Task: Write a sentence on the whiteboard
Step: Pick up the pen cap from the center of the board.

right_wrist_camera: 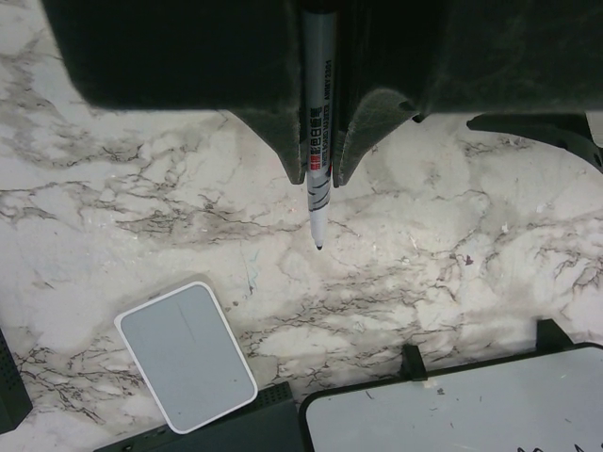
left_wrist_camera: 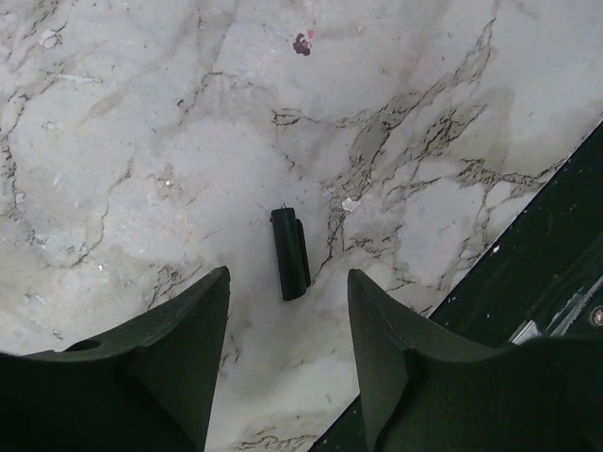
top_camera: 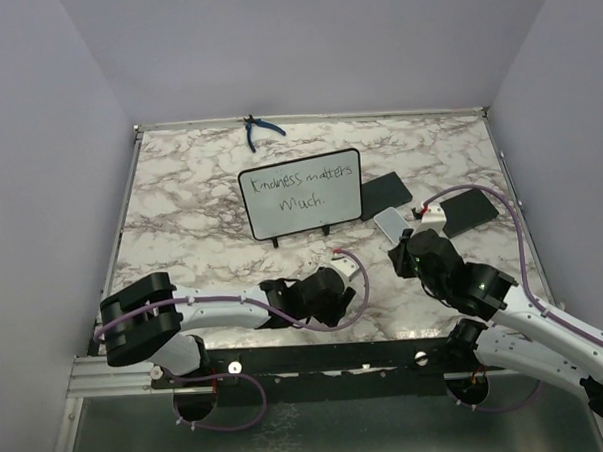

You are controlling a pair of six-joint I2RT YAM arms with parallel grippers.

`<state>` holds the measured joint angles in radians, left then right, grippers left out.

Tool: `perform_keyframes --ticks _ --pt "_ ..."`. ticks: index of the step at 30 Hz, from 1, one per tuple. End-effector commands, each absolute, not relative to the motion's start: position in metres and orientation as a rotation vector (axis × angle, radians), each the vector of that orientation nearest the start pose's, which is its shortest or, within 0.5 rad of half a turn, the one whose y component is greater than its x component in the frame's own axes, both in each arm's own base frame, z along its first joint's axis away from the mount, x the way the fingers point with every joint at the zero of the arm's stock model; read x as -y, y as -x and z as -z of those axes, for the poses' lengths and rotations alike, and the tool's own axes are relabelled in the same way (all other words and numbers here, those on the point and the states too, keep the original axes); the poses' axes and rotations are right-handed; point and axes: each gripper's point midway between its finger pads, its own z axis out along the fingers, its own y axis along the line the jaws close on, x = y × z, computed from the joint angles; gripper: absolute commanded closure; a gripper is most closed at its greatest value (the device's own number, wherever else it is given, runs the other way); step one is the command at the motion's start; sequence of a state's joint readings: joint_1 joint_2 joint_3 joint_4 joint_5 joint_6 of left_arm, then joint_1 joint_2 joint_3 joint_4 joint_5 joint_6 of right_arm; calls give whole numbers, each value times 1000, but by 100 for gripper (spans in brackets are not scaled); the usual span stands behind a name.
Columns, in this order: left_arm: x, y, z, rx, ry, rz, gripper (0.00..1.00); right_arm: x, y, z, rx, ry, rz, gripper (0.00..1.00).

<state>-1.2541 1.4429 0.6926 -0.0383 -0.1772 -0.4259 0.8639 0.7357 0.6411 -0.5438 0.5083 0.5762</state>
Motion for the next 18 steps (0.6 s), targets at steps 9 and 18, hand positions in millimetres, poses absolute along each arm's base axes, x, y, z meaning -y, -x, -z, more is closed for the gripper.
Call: perform_keyframes --ticks 9,18 --pt "339 -129 -38 -2225 -969 492 52 -141 -208 -152 -2128 -7 -300 100" --pt "336 -130 -25 -2221 -1041 395 56 -139 -206 -146 -2136 -29 -304 99"
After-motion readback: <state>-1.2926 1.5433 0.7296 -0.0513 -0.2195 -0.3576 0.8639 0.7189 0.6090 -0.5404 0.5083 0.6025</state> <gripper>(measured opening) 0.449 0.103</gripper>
